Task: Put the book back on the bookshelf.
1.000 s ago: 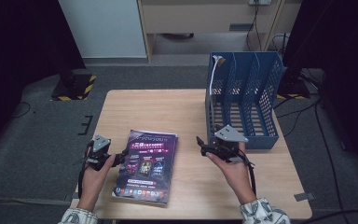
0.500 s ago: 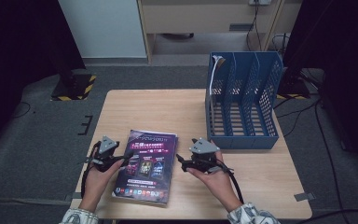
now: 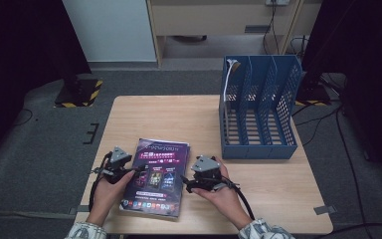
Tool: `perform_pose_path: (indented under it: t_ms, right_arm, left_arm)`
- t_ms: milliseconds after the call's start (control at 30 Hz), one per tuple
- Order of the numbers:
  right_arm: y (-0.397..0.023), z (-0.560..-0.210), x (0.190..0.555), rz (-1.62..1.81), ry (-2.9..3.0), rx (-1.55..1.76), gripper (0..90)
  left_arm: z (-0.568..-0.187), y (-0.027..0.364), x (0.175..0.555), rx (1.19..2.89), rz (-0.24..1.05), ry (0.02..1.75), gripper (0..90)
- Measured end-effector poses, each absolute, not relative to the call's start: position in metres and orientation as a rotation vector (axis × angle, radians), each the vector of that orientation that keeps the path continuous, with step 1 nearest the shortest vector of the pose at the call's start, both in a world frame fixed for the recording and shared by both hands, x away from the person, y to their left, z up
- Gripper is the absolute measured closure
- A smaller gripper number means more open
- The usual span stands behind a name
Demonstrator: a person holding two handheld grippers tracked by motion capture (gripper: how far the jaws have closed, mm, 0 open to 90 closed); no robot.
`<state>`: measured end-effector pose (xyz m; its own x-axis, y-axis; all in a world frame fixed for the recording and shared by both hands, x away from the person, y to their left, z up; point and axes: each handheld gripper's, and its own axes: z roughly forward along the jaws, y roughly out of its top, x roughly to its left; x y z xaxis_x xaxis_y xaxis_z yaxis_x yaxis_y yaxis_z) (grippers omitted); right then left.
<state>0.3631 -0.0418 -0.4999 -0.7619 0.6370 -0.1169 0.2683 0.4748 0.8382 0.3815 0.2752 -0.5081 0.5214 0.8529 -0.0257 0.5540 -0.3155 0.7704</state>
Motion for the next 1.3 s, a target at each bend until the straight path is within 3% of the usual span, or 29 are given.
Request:
perform_pose_path:
  t_ms: [1300]
  right_arm:
    - [-0.048, -0.518, 0.390, 1.286, 2.463, 0.952, 12.0]
  left_arm:
    - [-0.507, 0.259, 0.368, 2.072, 0.518, 1.046, 30.4]
